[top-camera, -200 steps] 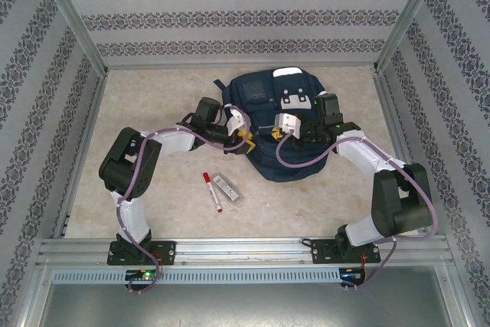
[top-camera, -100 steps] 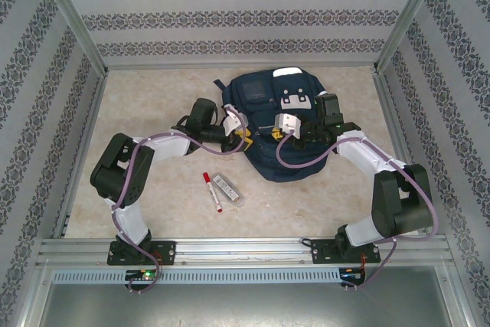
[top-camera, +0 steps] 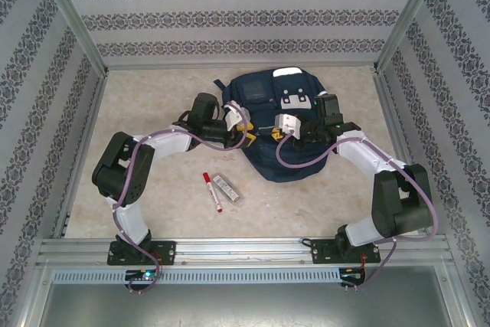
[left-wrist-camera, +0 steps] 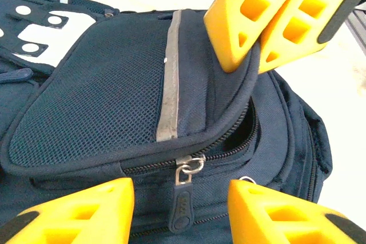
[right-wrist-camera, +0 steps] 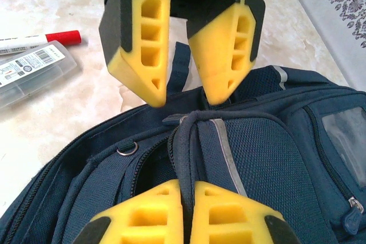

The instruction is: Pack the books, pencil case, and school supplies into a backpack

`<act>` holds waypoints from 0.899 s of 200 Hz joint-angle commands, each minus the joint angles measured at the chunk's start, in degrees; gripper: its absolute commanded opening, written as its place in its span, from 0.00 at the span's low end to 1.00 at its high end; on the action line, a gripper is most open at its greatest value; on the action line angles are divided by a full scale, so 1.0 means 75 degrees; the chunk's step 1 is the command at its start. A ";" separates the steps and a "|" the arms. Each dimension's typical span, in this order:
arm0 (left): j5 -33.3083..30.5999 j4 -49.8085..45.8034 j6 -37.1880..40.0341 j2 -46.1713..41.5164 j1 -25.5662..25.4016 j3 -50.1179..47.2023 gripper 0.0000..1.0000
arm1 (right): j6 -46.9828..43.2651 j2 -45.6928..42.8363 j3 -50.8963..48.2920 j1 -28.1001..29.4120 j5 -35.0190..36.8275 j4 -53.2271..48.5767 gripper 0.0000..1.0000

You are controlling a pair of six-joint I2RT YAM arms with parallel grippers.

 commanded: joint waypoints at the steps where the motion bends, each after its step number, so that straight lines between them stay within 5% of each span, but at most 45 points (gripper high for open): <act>1: 0.0268 0.0023 -0.0059 0.0288 -0.0187 0.0245 0.46 | -0.0088 -0.0089 0.0129 0.0091 -0.0592 -0.0129 0.00; 43: -0.0011 -0.0025 -0.0069 0.0551 -0.0243 0.0313 0.40 | -0.0067 -0.0057 0.0176 0.0098 -0.0651 -0.0118 0.00; 76: -0.0309 0.0128 0.0060 0.0439 -0.0221 0.0277 0.00 | -0.0119 -0.0015 0.0235 0.0098 -0.0669 -0.0184 0.00; 156: -0.2105 0.0222 -0.1300 0.0868 0.0644 0.0792 0.00 | -0.0376 -0.0026 -0.0002 0.0207 -0.0452 -0.0256 0.00; 180: -0.2210 -0.0086 -0.1505 0.0888 0.0651 0.1006 0.17 | -0.0364 -0.0019 -0.0038 0.0204 -0.0417 -0.0212 0.02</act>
